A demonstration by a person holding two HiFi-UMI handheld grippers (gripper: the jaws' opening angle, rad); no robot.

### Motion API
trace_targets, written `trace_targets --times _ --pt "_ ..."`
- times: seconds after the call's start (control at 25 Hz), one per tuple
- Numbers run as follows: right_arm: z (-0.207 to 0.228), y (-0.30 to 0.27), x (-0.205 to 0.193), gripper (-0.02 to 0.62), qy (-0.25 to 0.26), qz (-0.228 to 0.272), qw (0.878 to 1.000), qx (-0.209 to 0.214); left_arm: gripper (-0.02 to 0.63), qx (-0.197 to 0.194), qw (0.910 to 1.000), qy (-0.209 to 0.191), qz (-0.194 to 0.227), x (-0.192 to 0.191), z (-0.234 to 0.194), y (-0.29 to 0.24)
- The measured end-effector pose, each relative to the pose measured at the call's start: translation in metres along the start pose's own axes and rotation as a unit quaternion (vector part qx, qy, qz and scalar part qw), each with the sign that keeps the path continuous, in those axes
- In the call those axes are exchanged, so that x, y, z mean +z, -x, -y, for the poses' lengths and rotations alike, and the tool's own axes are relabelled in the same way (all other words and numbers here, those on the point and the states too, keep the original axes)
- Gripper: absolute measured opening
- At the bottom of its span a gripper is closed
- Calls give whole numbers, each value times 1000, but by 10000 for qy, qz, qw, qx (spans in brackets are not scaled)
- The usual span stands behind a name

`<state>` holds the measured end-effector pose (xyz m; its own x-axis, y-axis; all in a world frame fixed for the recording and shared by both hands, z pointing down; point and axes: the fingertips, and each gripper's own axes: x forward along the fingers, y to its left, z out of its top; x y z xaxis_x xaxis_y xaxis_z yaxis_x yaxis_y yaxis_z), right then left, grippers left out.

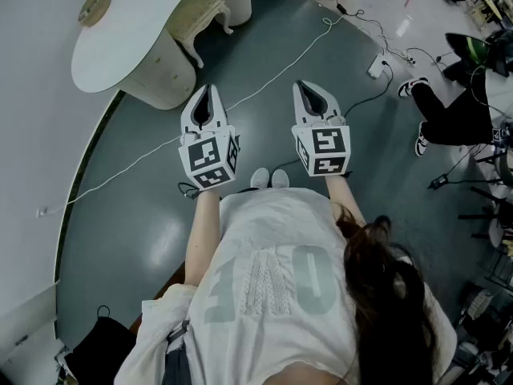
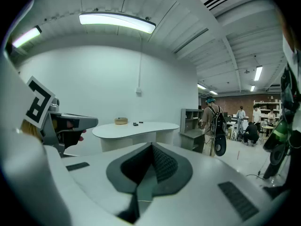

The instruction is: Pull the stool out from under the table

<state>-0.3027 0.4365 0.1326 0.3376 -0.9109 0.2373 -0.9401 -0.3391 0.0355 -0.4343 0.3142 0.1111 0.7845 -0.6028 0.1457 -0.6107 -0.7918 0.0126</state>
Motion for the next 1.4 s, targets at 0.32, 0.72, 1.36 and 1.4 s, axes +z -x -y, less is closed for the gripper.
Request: trace_targets --times 0.32,0.72,1.36,1.4 --pt "12 2 -2 29 -90 21 10000 -12 26 -40 10000 44 56 0 11 -1" --pt "19 16 -18 29 -458 260 9972 533 26 184 9993 240 216 -3 25 8" --pt "70 -14 -20 31 -841 278 9953 381 27 166 9986 164 473 24 25 -47" --pt "74 -18 -18 29 -808 290 9955 396 28 122 9986 125 498 27 26 -56"
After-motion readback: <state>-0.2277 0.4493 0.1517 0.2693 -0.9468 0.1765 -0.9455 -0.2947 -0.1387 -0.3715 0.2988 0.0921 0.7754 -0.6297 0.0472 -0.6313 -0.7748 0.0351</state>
